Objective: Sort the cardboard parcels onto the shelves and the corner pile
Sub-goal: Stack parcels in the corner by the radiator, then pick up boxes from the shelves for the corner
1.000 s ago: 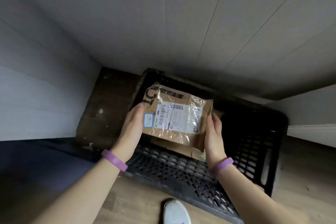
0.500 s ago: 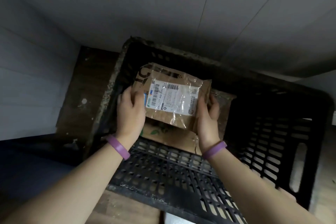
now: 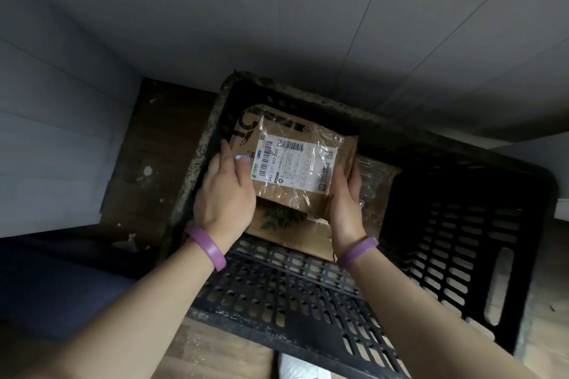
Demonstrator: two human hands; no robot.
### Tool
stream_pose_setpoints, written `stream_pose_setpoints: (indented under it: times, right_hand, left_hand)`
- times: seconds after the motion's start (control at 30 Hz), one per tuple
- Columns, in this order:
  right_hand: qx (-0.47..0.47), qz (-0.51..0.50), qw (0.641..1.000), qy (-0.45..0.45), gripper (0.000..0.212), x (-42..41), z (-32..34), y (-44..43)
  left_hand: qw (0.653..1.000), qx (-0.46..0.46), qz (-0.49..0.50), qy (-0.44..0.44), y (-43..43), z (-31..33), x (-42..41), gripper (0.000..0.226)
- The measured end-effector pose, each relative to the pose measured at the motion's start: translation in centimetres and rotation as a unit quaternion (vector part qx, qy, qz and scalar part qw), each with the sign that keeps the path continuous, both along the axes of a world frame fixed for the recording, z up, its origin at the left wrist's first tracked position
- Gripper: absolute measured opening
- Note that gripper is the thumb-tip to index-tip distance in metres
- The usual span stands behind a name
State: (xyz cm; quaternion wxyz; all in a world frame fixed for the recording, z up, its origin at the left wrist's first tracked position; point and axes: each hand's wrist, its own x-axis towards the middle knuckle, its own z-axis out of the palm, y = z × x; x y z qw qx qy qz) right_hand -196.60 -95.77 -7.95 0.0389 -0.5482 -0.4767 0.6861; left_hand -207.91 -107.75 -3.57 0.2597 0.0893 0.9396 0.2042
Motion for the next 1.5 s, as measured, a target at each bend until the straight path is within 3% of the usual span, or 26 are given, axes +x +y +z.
stream_pose_setpoints:
  times: [0.13, 0.33, 0.47, 0.67, 0.8, 0.87, 0.97, 1.13, 1.27, 1.5]
  right_hand:
    - [-0.026, 0.045, 0.998, -0.023, 0.068, 0.6, 1.1, 0.8]
    - [-0.121, 0.064, 0.990, -0.035, 0.067, -0.1, 2.7, 2.2]
    - [-0.159, 0.013, 0.987, -0.002, 0.071, -0.8, 2.7, 1.2]
    - [-0.085, 0.034, 0.994, -0.060, 0.074, -0.6, 4.1, 1.0]
    - [-0.023, 0.078, 0.995, -0.057, 0.065, -0.9, 8.3, 1.0]
    - [-0.009, 0.092, 0.994, -0.055, 0.066, -1.3, 11.2, 1.0]
    - [-0.007, 0.116, 0.992, -0.057, 0.064, -2.2, 16.5, 1.2]
    - [0.025, 0.164, 0.986, -0.036, 0.060, -3.5, 27.4, 0.6]
    - [0.062, 0.193, 0.979, -0.024, 0.055, -4.1, 37.2, -0.3]
    - [0.130, 0.257, 0.957, 0.035, 0.048, -3.7, 54.9, -4.0]
  left_hand:
    - [0.997, -0.072, -0.018, -0.021, 0.9, 0.7, 0.5, 0.065]
    - [0.989, 0.056, 0.053, -0.127, 1.6, 1.6, 0.5, 0.061]
    - [0.989, 0.080, 0.048, -0.115, 0.3, 2.2, 0.3, 0.055]
    - [0.986, 0.108, 0.053, -0.114, -1.4, 2.9, 1.1, 0.052]
    - [0.960, 0.161, 0.116, -0.196, -1.1, 6.2, 1.6, 0.049]
    - [0.947, 0.166, 0.152, -0.229, -0.7, 9.0, 1.6, 0.048]
    - [0.939, 0.167, 0.175, -0.246, -0.1, 14.1, 1.3, 0.029]
    - [0.925, 0.192, 0.211, -0.250, -0.5, 24.5, 0.5, 0.024]
    - [0.937, 0.199, 0.188, -0.217, -1.0, 34.6, -0.3, 0.041]
    - [0.940, 0.280, 0.157, -0.112, -4.5, 54.2, 0.3, 0.036]
